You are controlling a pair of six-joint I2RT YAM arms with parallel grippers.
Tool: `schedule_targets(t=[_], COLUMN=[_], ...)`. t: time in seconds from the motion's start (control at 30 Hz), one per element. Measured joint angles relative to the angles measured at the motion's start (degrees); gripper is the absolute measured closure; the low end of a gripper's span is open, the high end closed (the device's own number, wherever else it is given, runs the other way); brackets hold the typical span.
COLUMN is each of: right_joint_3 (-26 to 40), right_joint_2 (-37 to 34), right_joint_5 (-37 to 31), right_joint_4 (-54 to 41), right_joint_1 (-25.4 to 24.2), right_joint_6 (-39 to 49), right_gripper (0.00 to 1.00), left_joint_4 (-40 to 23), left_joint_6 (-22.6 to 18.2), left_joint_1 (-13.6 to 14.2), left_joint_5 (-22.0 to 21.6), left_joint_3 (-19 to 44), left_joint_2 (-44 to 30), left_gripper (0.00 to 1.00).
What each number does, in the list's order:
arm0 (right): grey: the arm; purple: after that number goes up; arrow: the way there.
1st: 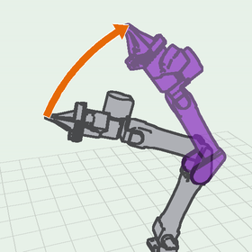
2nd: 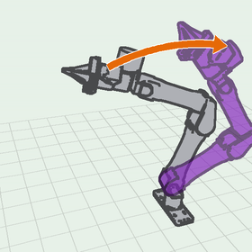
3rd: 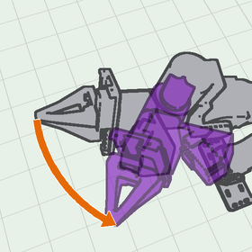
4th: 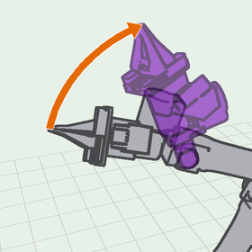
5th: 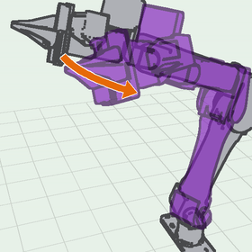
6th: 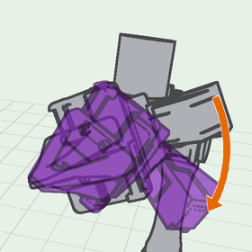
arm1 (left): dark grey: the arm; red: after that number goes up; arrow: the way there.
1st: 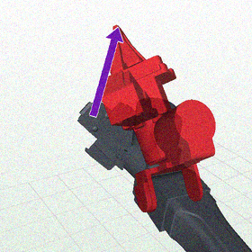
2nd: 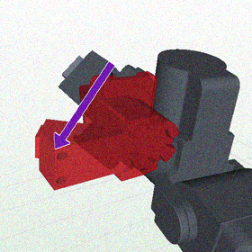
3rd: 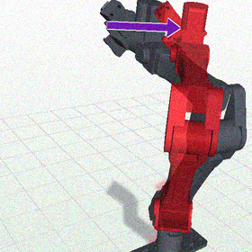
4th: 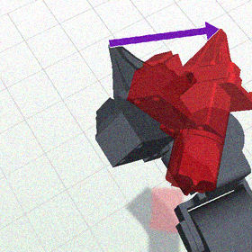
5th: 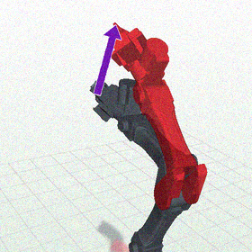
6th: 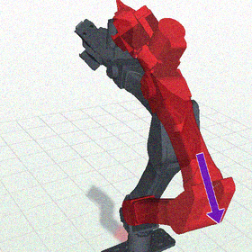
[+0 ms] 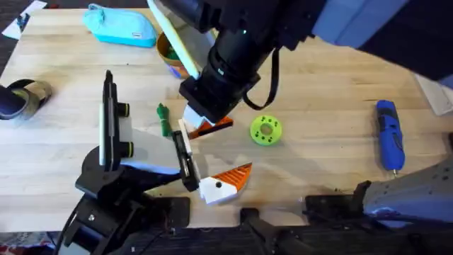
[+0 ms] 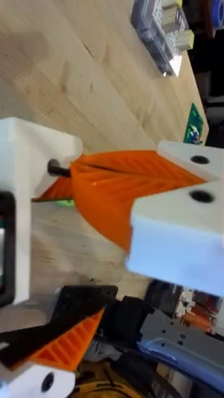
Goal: Pick up the gripper from the table and insert it into the empty holder that is missing its gripper. Then pick up a screw, insert it into the mounting hole, and use the screwdriver to tighten it. Finally, clean up the table by picking up the vegetable and placing it into the bucket.
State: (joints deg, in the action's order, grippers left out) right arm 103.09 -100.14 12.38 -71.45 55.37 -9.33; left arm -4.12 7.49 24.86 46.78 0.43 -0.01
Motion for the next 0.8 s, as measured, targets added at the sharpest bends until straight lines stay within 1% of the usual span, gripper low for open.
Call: schedule_targets(t=[0.8], right_joint_3=[0.28], right_joint_2=[-1.39], right_joint_5=[-1.14], right_joint_4=[2.79], right_joint_1=[0.02], right_joint_6=[0.01], right_gripper=[0.996], left_joint_4=[-0.01], left_joint_6=[-0.01], left_joint_1=[0.0], left_joint_5=[0.14], left_joint_3=[0.0], left_joint_2=[0.0], left_gripper=[0.01])
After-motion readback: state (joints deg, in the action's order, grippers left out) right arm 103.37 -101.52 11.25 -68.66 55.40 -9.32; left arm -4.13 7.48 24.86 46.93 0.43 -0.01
